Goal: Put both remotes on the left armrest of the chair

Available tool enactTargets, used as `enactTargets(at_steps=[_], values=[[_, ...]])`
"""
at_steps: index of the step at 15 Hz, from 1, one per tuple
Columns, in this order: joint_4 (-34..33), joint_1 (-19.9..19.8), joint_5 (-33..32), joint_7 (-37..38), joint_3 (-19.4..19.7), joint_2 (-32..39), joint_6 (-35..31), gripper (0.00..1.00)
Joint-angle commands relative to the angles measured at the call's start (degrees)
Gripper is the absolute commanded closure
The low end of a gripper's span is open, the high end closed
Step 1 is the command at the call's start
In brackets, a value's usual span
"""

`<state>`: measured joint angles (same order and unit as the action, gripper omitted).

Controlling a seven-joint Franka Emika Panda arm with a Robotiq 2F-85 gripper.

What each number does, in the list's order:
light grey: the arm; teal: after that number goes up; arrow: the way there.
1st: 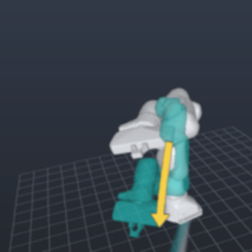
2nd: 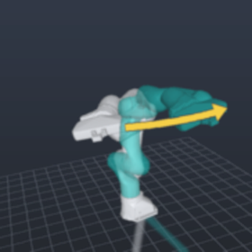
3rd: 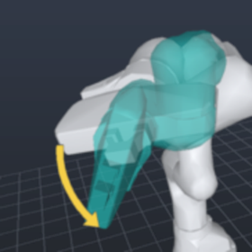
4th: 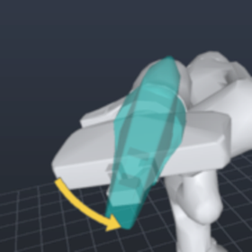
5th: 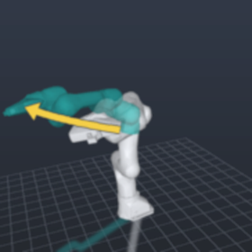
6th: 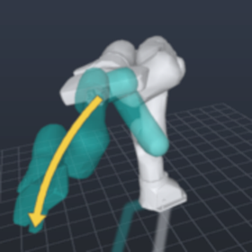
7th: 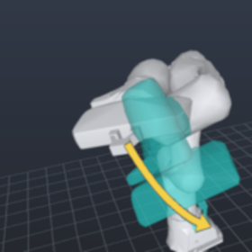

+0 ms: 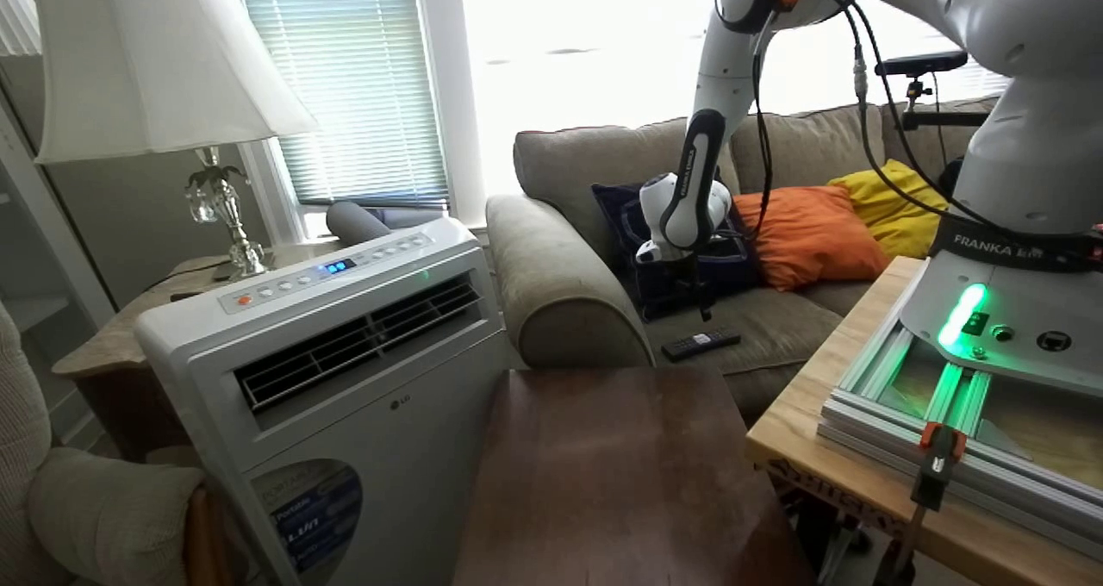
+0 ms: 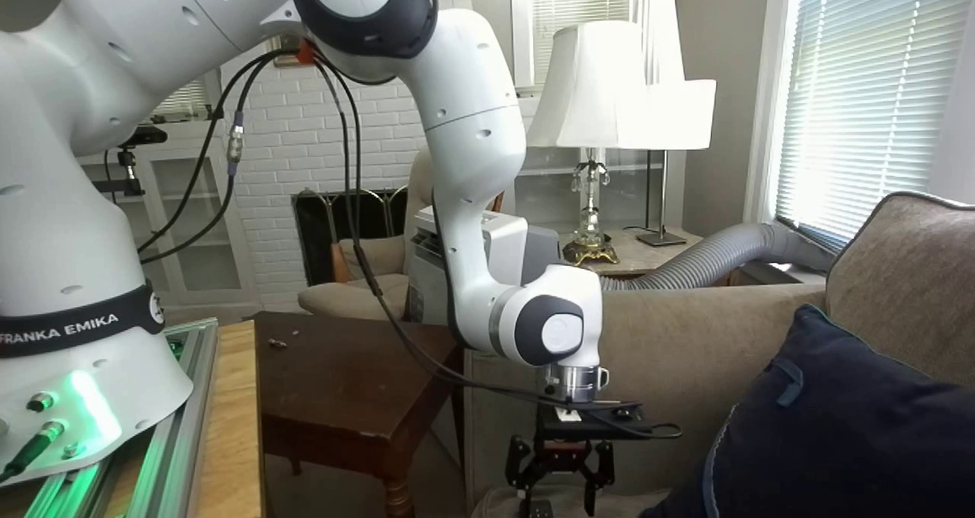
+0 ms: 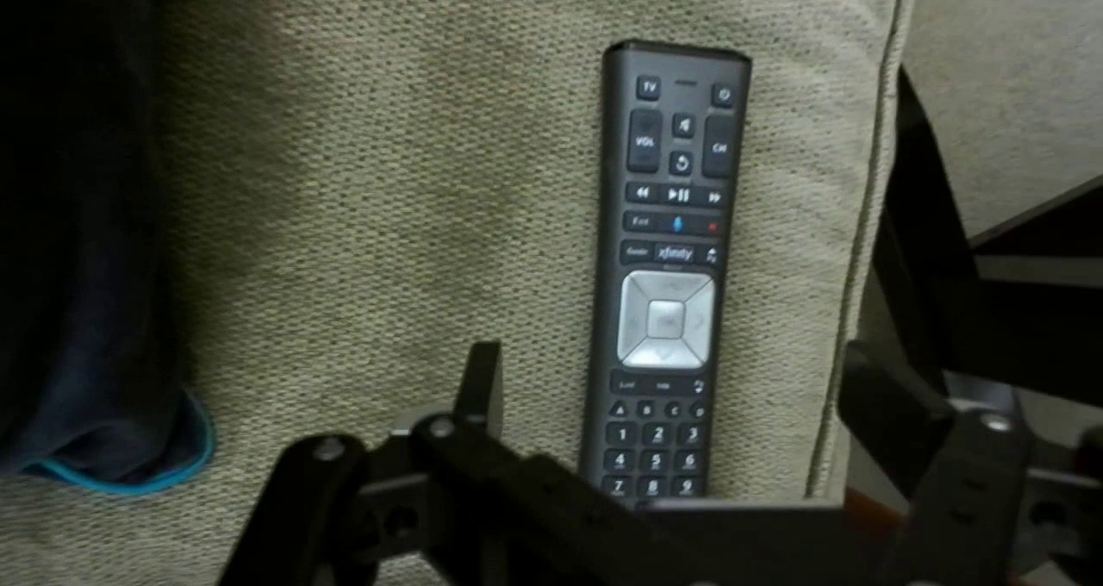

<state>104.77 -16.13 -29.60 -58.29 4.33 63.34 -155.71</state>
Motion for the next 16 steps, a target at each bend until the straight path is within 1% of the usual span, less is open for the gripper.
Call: enactTargets(at_steps=[1, 3, 4, 5, 6, 10, 12, 13, 14, 16], values=[[-0.4, 1.4, 0.2, -3.5, 1.2, 0.3, 1.3, 0.00], [-0.1, 1.4, 1.2, -2.9, 0.9, 0.8, 0.1, 0.00], [0.1, 2.0, 0.7, -2.0, 1.5, 1.4, -2.3, 0.00], [-0.2, 2.6, 0.5, -1.5, 2.0, 2.1, -3.0, 0.00], [-0.5, 3.3, 0.7, -1.4, 2.3, 2.4, -1.8, 0.00], [-1.4, 4.8, 1.0, 1.3, 3.8, 4.7, -5.4, 0.00], [-1.6, 5.0, 1.2, 2.7, 4.0, 5.7, -7.9, 0.00], [-1.8, 4.4, 1.6, 3.1, 3.5, 6.3, -9.1, 0.00], [-2.1, 3.9, 1.9, 3.3, 2.9, 6.8, -9.6, 0.00], [-2.6, 4.1, 2.2, 4.4, 3.0, 8.0, -11.0, 0.00]])
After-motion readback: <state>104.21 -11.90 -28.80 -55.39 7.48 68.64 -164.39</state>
